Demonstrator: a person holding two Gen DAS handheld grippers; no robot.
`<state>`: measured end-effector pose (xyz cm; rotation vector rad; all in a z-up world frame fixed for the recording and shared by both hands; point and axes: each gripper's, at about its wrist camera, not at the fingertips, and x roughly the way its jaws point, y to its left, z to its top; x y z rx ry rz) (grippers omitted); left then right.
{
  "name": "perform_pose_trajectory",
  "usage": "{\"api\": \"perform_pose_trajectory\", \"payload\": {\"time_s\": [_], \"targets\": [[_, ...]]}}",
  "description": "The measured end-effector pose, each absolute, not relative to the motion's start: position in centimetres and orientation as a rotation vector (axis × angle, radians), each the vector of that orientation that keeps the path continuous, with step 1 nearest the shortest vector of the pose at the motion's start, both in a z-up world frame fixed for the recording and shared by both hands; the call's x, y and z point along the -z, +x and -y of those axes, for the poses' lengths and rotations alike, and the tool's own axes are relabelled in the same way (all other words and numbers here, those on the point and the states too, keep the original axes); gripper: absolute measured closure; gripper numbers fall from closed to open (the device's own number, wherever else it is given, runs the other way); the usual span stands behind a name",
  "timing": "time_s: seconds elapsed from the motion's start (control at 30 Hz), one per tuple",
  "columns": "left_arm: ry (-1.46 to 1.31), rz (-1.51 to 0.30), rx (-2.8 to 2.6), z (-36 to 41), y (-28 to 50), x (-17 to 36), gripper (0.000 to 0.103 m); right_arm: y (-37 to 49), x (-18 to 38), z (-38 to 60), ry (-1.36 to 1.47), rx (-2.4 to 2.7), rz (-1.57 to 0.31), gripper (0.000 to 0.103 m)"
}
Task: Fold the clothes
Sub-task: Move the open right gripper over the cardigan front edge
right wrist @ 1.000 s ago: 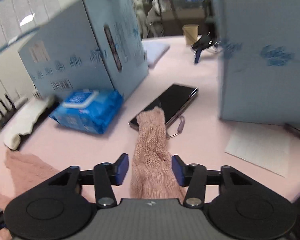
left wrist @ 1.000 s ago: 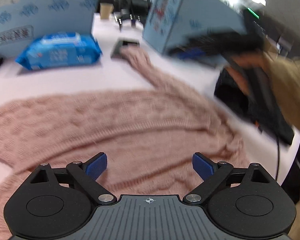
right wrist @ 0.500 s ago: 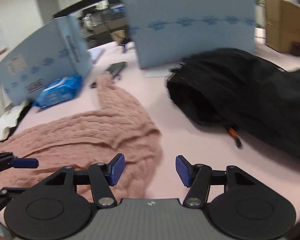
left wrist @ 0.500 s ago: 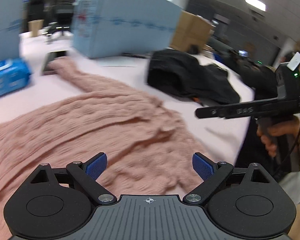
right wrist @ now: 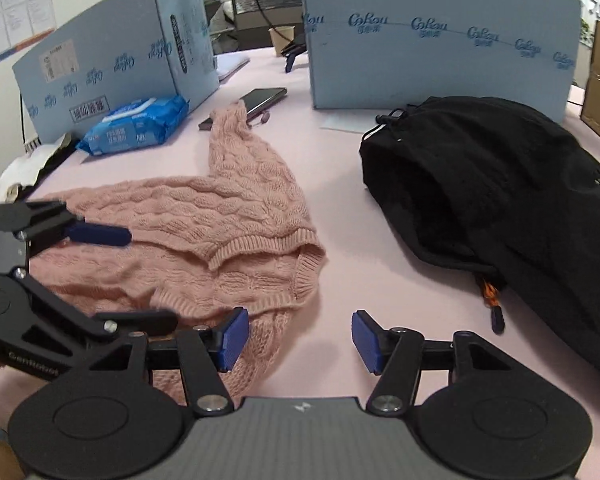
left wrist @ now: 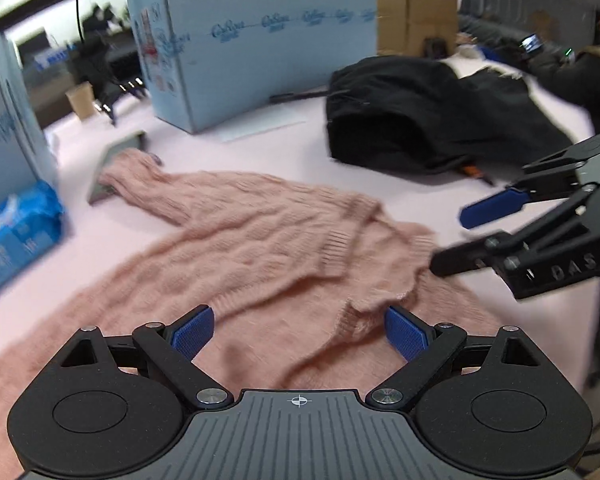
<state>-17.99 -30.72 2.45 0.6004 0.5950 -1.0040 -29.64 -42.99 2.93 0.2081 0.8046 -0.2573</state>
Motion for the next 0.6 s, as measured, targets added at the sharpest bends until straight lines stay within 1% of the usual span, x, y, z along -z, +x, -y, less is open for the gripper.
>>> {"api": "perform_pose_trajectory", "payload": {"time_s": [0.13,0.3,0.33,0.43,0.47,0.6], "targets": [[0.644,-0.576,0.954,31.6,-17.4,-2.0,0.009,-30.2,-2.3,42.4,0.12,0.237,-0.842,0.043],[0.605,-0.608,0.931,32.1,-16.5,-1.6,0.004,-32.3,-2.4,42.4,0.12,0.196,-0.84,0.044],[0.589,-0.623,0.933,32.0,-16.2,-1.5,0.004,-32.6,-2.6,42.4,0.115,0.184,-0.837,0.047],[0.541,-0.671,0.937,31.8,-15.4,-1.3,0.003,-32.8,-3.6,42.5,0.085,0.163,-0.746,0.05],[0.538,-0.674,0.937,31.8,-15.4,-1.3,0.003,-32.2,-3.7,42.4,0.042,0.15,-0.747,0.054],[0.571,-0.642,0.93,31.9,-16.1,-1.3,0.003,-29.8,-3.5,41.2,-0.193,0.026,-0.772,0.064]]}}
